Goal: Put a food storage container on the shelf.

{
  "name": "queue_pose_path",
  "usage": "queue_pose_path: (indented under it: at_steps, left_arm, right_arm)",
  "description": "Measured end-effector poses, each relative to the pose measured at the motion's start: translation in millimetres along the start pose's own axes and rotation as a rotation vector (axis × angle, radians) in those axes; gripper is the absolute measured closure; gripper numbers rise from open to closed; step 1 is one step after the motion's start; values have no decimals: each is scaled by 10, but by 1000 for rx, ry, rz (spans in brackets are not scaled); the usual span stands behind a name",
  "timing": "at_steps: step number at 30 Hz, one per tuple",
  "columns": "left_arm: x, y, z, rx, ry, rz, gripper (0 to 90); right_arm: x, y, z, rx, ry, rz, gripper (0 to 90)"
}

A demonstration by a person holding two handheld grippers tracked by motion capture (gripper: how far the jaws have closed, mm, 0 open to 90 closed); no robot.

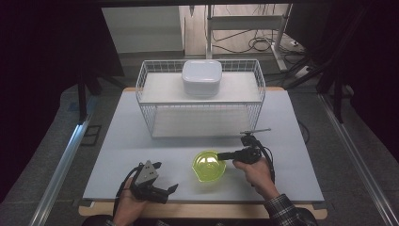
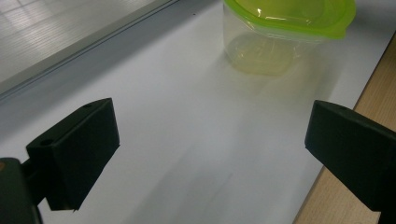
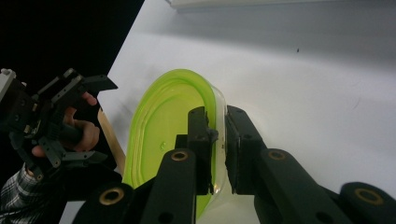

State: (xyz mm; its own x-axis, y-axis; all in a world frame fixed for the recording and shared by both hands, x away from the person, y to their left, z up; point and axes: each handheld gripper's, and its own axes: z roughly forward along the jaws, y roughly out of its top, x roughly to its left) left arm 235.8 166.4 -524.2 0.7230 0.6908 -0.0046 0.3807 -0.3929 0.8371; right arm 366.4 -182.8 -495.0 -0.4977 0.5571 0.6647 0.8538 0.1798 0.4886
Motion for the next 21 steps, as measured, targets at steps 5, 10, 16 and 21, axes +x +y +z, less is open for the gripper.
queue_pose_path:
  at_steps: [5, 10, 16, 21]
  left_arm:
    - [-1, 1, -3, -2, 3, 0, 27]
    - [6, 2, -12, -3, 5, -2, 26]
    - [9, 2, -14, -4, 8, -3, 26]
    - [9, 2, -14, -4, 8, -4, 26]
  right_arm:
    - [11, 17, -50, -25, 14, 5, 814]
    - [81, 59, -117, -54, 34, -9, 814]
    - [231, 151, -234, -93, 44, -46, 813]
    - [352, 260, -340, -122, 47, -70, 814]
